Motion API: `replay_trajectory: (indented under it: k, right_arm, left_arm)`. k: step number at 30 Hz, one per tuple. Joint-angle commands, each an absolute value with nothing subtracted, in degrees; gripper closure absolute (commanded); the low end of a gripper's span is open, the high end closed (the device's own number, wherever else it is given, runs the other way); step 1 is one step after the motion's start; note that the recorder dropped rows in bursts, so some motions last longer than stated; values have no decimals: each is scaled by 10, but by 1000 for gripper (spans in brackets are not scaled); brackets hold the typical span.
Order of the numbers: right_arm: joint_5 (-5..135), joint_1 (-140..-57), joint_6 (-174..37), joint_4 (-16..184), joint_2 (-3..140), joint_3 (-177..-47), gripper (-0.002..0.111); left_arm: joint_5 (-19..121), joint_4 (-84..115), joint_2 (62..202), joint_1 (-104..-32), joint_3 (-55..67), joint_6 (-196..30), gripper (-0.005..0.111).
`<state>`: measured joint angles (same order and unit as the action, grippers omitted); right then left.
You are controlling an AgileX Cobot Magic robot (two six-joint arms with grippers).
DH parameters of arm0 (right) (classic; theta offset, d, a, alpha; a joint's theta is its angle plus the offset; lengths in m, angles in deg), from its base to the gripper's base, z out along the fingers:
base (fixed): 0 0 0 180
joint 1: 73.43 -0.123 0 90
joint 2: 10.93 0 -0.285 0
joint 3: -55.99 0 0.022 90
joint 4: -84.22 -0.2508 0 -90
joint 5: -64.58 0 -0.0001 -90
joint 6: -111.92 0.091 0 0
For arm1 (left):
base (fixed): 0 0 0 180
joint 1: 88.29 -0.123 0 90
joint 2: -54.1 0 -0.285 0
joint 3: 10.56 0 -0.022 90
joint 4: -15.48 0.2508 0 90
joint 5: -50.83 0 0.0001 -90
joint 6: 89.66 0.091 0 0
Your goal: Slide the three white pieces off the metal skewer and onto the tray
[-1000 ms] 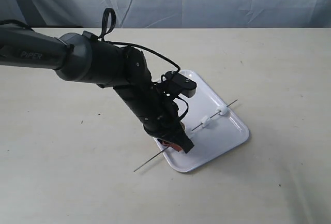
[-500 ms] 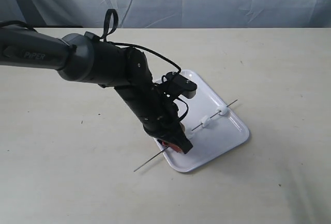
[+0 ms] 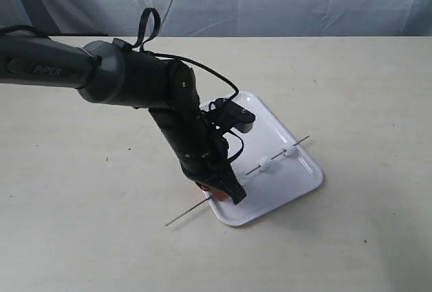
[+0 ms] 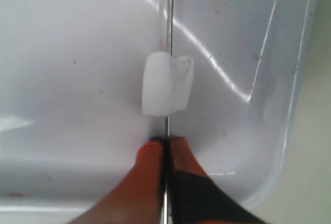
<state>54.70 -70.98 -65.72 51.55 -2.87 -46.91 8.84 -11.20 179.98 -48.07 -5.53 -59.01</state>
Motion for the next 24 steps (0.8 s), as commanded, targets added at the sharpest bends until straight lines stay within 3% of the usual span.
replay_trajectory:
  k: [1, 9, 11, 13, 19, 24]
  right_arm:
    - [605, -712, -597, 504, -31, -468, 89]
    - [751, -718, -650, 525, 23, -608, 86]
    - [792, -733, -738, 469, 95, -651, 75]
    - [825, -761, -906, 309, 234, -712, 55]
    - [918, -787, -1255, -157, 530, -780, 57]
    - [969, -787, -1259, -157, 624, -795, 57]
  left_arm:
    - [32, -120, 1773, -477, -76, -595, 107]
    - [0, -132, 1677, -477, -82, -638, 107]
    - [-8, -133, 1659, -477, -82, -642, 107]
    - [-19, -146, 1640, -477, -82, -642, 107]
    - [10, -145, 1588, -477, -82, -711, 107]
    - [31, -169, 1586, -477, -49, -748, 107]
